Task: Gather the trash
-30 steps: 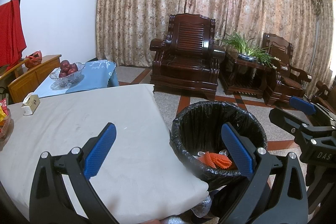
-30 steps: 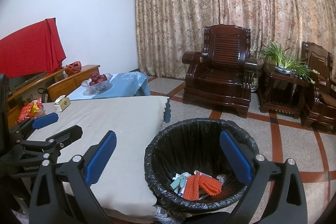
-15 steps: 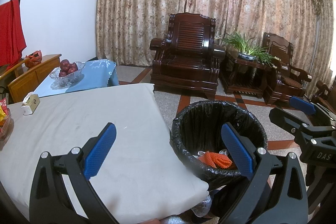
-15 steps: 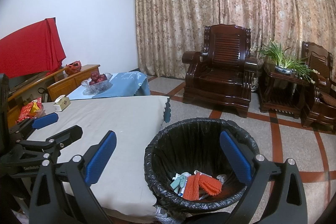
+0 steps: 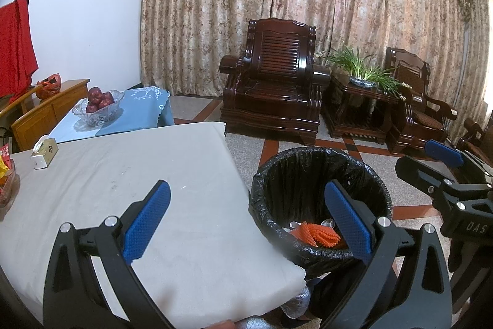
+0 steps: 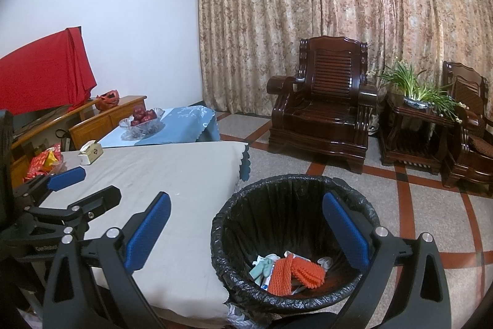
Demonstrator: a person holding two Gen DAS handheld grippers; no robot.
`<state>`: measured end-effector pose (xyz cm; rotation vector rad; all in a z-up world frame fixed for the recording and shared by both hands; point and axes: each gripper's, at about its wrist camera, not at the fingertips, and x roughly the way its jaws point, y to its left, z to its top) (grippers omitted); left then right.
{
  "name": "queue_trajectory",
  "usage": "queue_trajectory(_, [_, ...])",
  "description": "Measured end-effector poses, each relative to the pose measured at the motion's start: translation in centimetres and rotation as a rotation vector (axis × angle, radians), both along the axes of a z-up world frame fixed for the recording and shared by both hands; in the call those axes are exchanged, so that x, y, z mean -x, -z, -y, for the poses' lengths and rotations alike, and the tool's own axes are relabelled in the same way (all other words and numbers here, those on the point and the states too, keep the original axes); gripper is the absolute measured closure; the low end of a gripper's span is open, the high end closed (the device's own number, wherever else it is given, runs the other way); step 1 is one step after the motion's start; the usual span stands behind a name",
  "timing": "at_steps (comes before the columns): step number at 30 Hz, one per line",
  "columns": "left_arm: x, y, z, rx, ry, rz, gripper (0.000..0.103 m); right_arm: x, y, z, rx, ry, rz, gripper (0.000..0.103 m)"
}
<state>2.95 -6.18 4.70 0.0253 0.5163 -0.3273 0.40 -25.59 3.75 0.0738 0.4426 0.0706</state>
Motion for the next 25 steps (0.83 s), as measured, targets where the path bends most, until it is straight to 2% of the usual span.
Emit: queue_trajectory(25, [-0.01,-0.18,-0.27,0.003,0.0,-0.005,0.006,-0.24,0.13,-0.75,-0.004,0.002,-0.008,0.006])
